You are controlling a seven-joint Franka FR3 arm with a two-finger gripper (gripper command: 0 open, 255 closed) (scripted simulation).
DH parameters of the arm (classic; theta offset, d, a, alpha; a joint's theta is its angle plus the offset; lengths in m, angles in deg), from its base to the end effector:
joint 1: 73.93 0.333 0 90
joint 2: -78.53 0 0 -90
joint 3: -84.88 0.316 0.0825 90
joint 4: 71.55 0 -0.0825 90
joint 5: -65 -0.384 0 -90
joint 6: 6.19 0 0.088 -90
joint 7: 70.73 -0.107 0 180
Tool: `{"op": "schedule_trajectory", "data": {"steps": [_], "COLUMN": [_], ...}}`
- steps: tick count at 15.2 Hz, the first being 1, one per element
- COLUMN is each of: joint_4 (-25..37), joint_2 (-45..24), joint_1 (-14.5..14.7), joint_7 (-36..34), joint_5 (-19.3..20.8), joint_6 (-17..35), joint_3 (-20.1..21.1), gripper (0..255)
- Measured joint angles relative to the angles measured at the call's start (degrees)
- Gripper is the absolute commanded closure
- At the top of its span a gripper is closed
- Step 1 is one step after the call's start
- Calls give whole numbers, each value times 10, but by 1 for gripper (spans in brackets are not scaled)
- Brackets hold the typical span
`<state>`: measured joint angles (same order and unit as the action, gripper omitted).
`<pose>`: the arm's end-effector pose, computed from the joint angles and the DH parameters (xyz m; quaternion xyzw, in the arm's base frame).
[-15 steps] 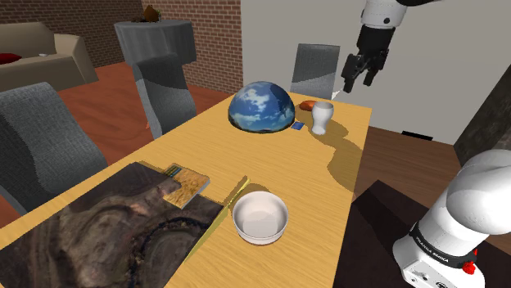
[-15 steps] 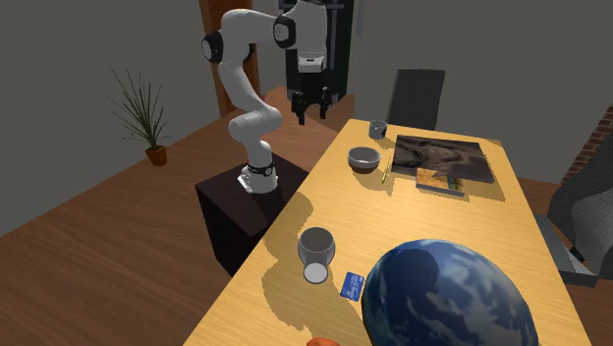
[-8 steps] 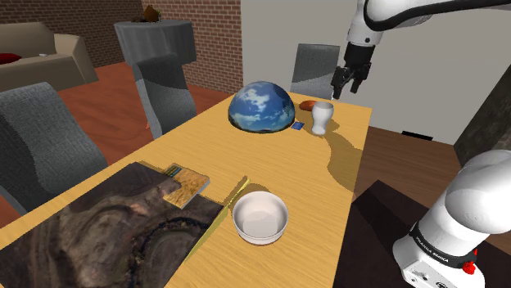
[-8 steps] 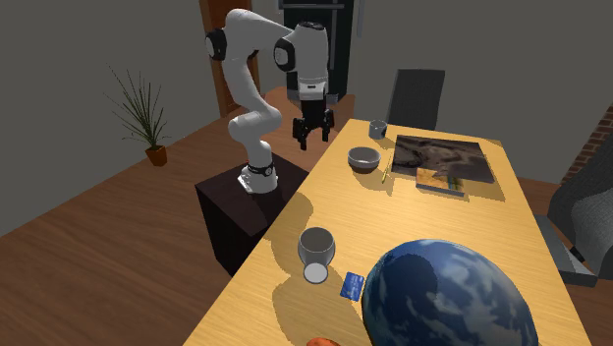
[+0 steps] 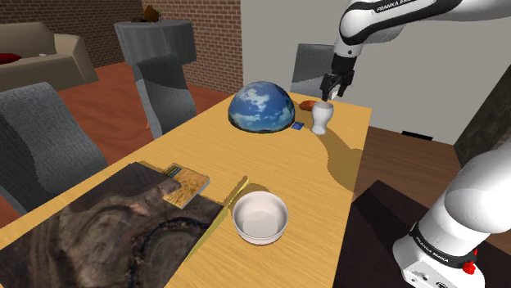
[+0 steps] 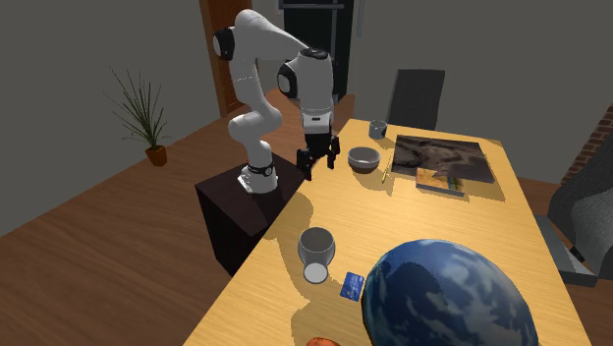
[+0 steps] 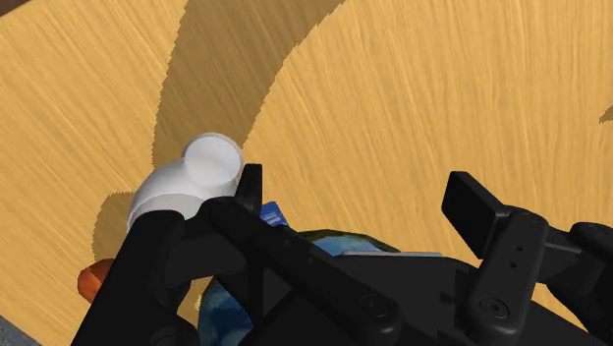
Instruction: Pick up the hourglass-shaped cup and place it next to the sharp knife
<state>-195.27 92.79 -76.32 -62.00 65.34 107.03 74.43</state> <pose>0.4738 -0.1136 0.5063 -0.9988 0.0327 -0.0339 0.0135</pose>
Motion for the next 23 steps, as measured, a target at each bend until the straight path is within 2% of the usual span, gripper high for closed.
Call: {"op": "schedule_trajectory", "data": {"steps": [7, 12, 19, 23], "joint_4": [80, 166, 157, 154], "joint_2": [-145, -253, -290, -295], "joint_1": [-12, -31, -36, -36], "joint_7": [81, 132, 148, 150], "joint_5": [-52, -97, -114, -116], "joint_6": [55, 65, 108, 117], "joint_3": [-35, -43, -40, -40], "gripper": [0, 0, 0, 0]}}
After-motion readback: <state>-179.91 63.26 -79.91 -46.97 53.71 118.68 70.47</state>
